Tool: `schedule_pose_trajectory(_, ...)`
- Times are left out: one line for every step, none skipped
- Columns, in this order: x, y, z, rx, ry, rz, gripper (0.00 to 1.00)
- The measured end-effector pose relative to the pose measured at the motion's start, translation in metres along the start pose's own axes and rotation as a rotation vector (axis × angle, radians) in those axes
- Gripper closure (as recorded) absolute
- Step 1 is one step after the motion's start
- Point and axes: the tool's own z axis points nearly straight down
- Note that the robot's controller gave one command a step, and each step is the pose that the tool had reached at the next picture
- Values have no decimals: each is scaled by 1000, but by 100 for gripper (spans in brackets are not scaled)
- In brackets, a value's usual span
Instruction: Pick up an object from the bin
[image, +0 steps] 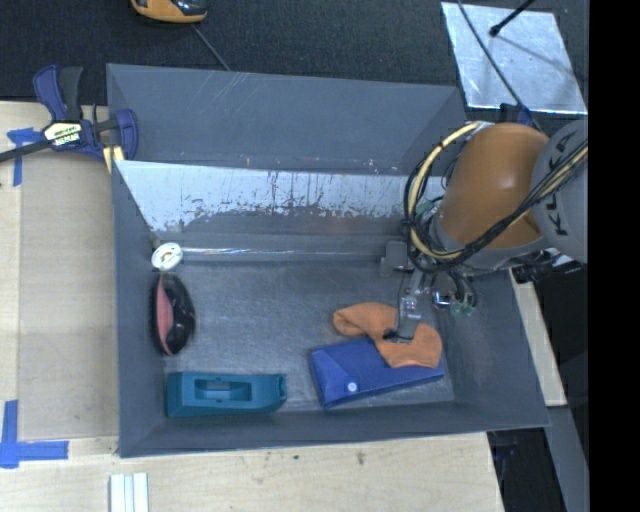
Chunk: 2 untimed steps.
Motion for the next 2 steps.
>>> schedule_pose_trajectory(10, 0, 23, 0, -3, 57, 0)
schedule_pose_trajectory(0, -5, 53, -1, -1, 231, 0)
